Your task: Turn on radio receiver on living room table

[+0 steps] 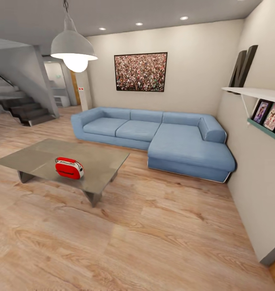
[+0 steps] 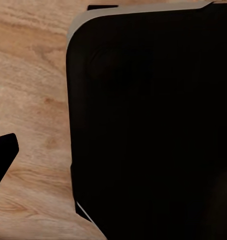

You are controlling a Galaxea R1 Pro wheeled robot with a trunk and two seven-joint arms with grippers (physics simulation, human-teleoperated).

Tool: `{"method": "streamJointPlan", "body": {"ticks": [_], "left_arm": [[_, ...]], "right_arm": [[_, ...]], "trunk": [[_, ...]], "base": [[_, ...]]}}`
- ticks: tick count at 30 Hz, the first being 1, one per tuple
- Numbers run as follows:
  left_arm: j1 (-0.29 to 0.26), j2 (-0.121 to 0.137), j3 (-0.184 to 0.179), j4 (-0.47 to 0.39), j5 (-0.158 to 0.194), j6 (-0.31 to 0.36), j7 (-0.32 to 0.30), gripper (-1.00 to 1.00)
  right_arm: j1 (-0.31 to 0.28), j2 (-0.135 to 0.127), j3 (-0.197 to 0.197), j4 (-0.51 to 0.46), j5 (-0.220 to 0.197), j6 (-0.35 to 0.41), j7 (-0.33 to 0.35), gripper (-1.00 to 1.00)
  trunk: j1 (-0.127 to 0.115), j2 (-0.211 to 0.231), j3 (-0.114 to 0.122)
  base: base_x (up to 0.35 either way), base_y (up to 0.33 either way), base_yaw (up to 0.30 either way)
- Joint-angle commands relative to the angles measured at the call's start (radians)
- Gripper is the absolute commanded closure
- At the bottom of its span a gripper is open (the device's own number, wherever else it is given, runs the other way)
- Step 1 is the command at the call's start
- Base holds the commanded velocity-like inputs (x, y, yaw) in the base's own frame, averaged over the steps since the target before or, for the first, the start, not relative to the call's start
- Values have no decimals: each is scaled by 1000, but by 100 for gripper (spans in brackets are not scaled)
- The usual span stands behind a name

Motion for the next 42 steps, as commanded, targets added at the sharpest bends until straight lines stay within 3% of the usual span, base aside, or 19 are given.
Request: {"method": "streamJointPlan", "body": {"ticks": [1,42], "left_arm": [[0,-1,0,0,-1,0,0,-100],[0,0,2,0,1,1,0,-100]], "right_arm": [[0,0,0,0,0,0,0,-100],[0,0,1,0,1,0,-1,-100]], "trunk": [[0,0,-1],[0,0,-23]], "base": [[0,0,270],[0,0,270]]}}
